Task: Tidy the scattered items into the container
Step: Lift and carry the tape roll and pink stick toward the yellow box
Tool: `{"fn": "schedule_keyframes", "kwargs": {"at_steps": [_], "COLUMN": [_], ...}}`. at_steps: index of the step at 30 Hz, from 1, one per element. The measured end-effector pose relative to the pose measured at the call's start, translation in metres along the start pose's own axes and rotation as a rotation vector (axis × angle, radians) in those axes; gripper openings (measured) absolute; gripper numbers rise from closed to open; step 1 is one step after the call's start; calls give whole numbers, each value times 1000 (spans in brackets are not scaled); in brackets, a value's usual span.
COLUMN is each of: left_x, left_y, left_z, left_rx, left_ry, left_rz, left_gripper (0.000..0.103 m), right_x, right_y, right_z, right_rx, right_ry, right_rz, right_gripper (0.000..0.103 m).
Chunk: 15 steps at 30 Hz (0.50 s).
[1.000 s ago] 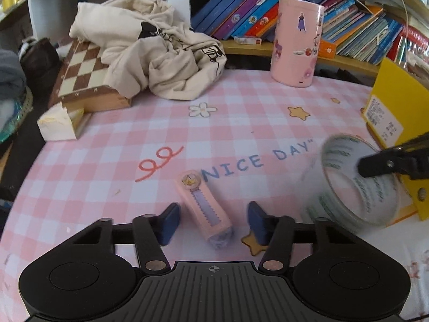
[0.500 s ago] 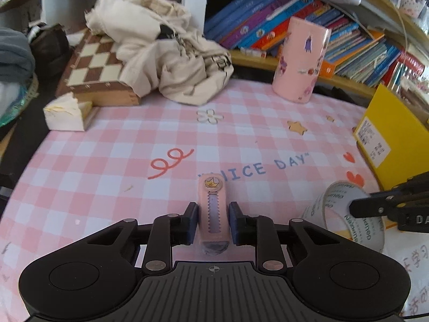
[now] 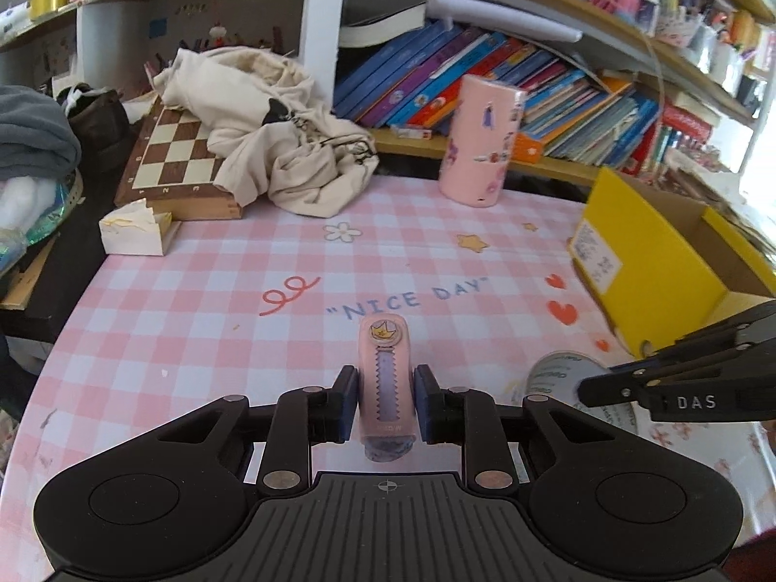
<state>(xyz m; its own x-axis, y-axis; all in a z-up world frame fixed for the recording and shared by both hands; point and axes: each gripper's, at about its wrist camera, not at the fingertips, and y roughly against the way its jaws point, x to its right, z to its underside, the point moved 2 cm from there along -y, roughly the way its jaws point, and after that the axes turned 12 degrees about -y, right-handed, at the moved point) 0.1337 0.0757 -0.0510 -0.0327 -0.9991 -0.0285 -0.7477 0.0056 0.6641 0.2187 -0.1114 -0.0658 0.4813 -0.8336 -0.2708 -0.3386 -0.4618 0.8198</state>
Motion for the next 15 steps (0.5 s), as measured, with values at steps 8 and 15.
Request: {"fn": "schedule_keyframes", "kwargs": {"at_steps": [8,15], "left_x": [13,26], "left_y": [33,54], "left_z": [6,14], "left_rx": [41,67], "left_ry": [-24,-48], "left_rz": [24,54], "left_gripper": [23,23], "right_x": [-1,-3], "right_y": [26,45], "right_z": [30,49], "right_rx": [17,49], "right_ry": [-33,-59], "right_rz": [3,14], "right_gripper": [6,6]}}
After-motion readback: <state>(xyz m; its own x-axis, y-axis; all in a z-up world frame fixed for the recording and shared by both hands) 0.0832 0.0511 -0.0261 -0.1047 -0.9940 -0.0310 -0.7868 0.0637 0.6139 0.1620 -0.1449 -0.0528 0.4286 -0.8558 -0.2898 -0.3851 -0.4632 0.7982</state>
